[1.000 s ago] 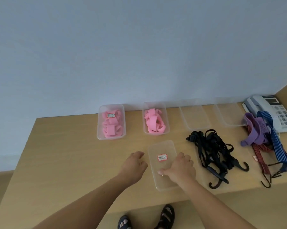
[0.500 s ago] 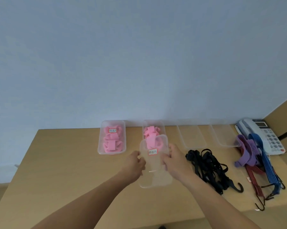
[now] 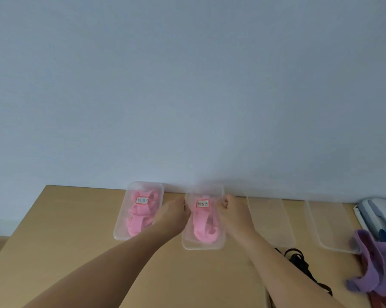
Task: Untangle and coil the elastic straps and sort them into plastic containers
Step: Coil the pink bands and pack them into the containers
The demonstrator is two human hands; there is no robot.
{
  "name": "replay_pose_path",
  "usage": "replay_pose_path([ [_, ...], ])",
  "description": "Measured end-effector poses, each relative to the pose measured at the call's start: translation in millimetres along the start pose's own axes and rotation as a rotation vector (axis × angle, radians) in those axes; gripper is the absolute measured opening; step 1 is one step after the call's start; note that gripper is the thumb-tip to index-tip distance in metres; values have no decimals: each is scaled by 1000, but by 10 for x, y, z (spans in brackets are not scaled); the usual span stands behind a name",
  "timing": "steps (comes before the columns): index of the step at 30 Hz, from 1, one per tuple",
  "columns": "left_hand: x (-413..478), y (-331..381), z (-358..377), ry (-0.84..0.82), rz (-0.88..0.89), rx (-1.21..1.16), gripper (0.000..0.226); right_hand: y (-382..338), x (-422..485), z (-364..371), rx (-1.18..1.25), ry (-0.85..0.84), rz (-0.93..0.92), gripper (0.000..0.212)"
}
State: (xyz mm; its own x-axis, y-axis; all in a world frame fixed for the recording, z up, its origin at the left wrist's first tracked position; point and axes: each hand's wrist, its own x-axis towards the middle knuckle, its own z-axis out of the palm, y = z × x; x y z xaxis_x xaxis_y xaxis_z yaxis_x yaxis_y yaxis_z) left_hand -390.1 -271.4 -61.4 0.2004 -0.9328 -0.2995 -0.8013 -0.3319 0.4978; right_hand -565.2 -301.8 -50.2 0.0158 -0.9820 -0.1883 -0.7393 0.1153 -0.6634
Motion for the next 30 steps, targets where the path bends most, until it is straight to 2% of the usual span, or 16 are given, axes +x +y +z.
replay_pose_path([
  [3,140,50,92,5,-29,5,25,141,205,50,-2,-51,20,24],
  [7,221,70,207,12,-83,-29,23,307,345,130,21,-84,43,25],
  [11,211,36,301,34,-77,-84,19,419,365,181,14,-54,81,33],
  [19,274,12,335,22,-98,-193,17,436,395,194,12,-29,118,32],
  [27,299,16,354,29,-102,-187,11,469,407,194,-40,-21,178,40],
  [30,310,37,382,133,29,-11,55,494,415,215,13,-50,185,36],
])
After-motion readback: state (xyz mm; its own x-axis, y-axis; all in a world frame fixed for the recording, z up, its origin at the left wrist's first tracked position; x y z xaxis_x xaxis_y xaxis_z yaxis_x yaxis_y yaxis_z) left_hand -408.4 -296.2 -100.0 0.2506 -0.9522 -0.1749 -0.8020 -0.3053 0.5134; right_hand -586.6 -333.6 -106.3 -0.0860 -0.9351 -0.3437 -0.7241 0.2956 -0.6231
